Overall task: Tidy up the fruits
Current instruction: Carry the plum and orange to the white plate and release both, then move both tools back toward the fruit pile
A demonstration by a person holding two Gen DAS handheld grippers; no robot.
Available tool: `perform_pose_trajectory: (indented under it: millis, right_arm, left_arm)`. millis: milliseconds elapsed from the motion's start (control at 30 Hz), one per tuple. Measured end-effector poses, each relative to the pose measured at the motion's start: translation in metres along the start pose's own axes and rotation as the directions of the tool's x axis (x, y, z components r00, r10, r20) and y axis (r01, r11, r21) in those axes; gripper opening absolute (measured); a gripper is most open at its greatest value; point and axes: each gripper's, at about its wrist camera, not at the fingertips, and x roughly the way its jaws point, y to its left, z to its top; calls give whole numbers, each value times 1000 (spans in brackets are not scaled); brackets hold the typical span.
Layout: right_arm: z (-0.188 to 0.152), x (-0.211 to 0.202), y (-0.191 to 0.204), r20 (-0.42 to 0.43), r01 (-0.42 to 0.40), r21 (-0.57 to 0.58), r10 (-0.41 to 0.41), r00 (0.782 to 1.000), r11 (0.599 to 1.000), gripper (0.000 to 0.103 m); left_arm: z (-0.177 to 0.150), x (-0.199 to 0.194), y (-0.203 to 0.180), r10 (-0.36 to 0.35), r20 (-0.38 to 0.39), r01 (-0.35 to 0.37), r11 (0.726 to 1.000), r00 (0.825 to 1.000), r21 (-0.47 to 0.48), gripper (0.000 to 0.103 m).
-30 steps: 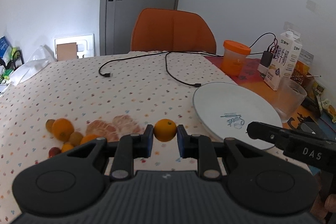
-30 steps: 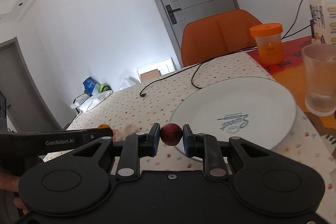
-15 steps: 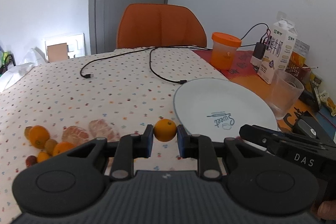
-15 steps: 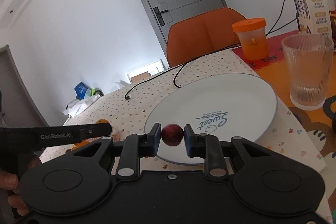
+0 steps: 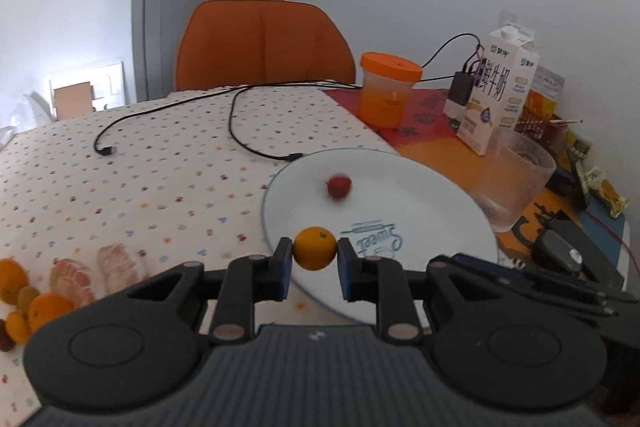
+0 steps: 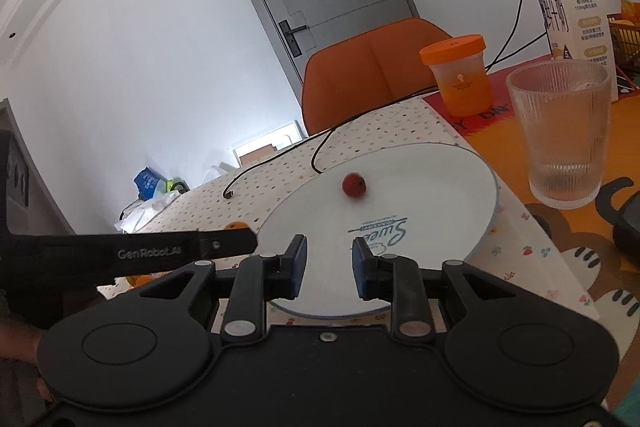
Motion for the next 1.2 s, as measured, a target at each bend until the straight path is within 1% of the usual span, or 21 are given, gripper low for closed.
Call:
perform_pose_trajectory:
  millis: [100,200,367,467,567,600,633,667,700,733,767,800,900,1000,1033,1067,1100,1133,1167,1200]
  right_arm:
    - [-1,-1,-1,-2,6,10,-6,1000,1000,27]
    - [-2,-2,0,-5,-2,13,2,1000,1000,28]
    - [-3,1,4,-12,-9,7,9,1000,1000,30]
    - [-3,3,9,-15,-29,11,29,999,1000,33]
    - [-3,6,16,-22,-33,1,33,999,999,35]
    - [-4,7,17,-24,-37,1,37,999,999,36]
    - [-4,8,20,-26,-40,-2,40,999,999,36]
    - [-4,9,22,-28,-41,-7,40,999,999,37]
    - [-4,9,25,-30,-42,-12,42,999,999,38]
    - [-4,9,28,-30,-45,-17,44,999,999,41]
    - [-4,9,31,-30,-45,-21,44,999,999,44]
    - [-4,9,33,-29,-44,-26,43,999,999,45]
    - [-3,8,42,-26,-53,-40,52,998,998,52]
    - [-2,8,50,-24,-62,-53,61,998,997,63]
    - [-2,8,53,-25,-67,-56,66,998,996,70]
    - [-3,9,56,-27,-74,-60,72,997,995,78]
    - [-3,9,58,-25,-79,-64,78,997,995,83]
    - [-3,8,61,-22,-83,-68,81,996,994,93]
    - [-3,8,64,-18,-88,-80,87,996,993,99]
    - [-4,8,68,-18,-93,-92,92,996,991,102]
  left_arm:
    - [2,1,-3,-2,5,2,1000,1000,3,23]
    - [3,-4,2,-5,19,5,1000,1000,-8,26]
    - [2,-15,21,32,26,-31,999,999,-45,26]
    - [-2,-23,35,66,25,-65,996,997,-65,29]
    - [-7,-31,47,97,20,-96,993,995,-75,35]
    - [-8,-34,51,105,17,-104,992,994,-74,41]
    - [-9,-38,55,113,15,-111,991,993,-77,49]
    - [-9,-42,59,120,20,-118,989,993,-86,53]
    - [-11,-48,65,130,34,-126,987,991,-100,60]
    - [-11,-52,68,139,42,-134,985,989,-105,66]
    - [-12,-55,71,150,47,-145,984,988,-107,69]
    - [-13,-58,75,164,50,-158,981,985,-108,71]
    - [-15,-67,85,187,53,-179,976,981,-125,75]
    - [-17,-74,95,208,59,-199,971,976,-136,82]
    - [-17,-76,99,218,59,-209,969,974,-135,85]
    - [-17,-78,102,232,59,-223,965,971,-135,86]
    - [-18,-80,105,248,61,-238,961,967,-140,87]
    - [-18,-82,109,255,63,-244,959,965,-145,87]
    - [-19,-84,113,259,63,-247,957,964,-152,87]
    - [-20,-86,117,262,61,-250,955,963,-160,87]
